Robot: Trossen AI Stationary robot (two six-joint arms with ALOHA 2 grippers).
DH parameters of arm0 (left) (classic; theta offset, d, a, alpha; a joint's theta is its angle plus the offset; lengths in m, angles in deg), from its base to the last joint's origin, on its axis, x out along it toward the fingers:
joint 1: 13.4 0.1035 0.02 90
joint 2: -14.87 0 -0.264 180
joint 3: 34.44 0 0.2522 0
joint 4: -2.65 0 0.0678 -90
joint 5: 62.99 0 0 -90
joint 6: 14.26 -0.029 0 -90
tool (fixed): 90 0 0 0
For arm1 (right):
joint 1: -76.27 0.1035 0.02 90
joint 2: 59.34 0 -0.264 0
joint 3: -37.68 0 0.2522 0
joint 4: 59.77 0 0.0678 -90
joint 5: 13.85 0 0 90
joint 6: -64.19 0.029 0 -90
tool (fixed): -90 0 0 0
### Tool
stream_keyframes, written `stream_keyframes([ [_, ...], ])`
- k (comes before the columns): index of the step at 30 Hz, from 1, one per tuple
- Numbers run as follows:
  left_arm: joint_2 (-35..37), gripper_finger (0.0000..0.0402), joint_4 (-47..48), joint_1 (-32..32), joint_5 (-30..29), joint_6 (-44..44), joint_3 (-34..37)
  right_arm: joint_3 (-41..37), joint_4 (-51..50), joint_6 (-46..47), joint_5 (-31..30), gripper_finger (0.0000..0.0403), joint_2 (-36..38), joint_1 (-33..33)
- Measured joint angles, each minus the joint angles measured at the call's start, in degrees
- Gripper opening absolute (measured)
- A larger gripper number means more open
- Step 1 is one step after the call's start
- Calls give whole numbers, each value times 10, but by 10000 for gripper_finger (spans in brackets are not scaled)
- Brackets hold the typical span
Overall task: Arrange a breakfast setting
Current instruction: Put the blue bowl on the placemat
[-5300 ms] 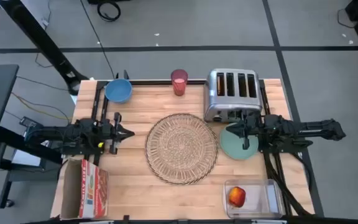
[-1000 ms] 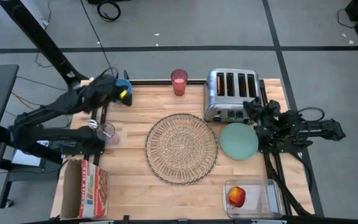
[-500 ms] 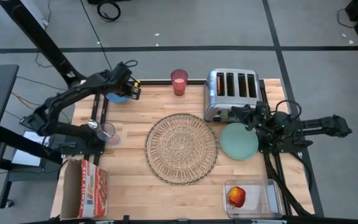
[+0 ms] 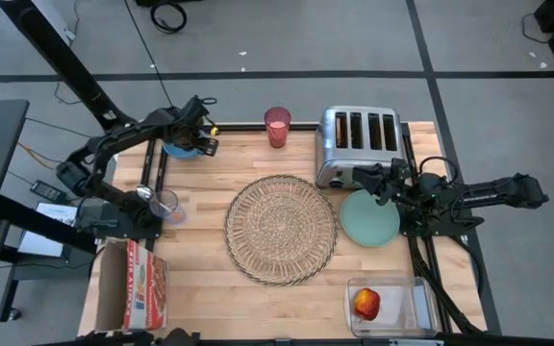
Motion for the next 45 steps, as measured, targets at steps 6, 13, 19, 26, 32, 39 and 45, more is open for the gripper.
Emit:
stream_keyframes([
  [6, -43, 209, -9, 1, -60, -2, 0, -1, 1, -21, 2, 158, -3, 0],
  [13, -71, 179, -21, -3, -66, 1, 0, -1, 2, -27, 2, 157, -3, 0],
  [19, -100, 125, -23, -14, -66, 1, 0, -1, 2, -46, 2, 154, -3, 0],
  [26, -104, 23, -8, -27, -68, -16, 0, -1, 12, -58, 1, 154, -3, -1],
  [32, -60, 15, 30, -66, -75, -30, 1, -1, 14, -105, 0, 154, -3, -1],
  [39, 40, 10, 62, -182, -75, -37, 1, 93, -183, -163, -13, 154, -20, -2],
  [45, 105, 11, 40, -331, -64, -88, 0, 262, -445, -220, 0, 154, -74, 14],
])
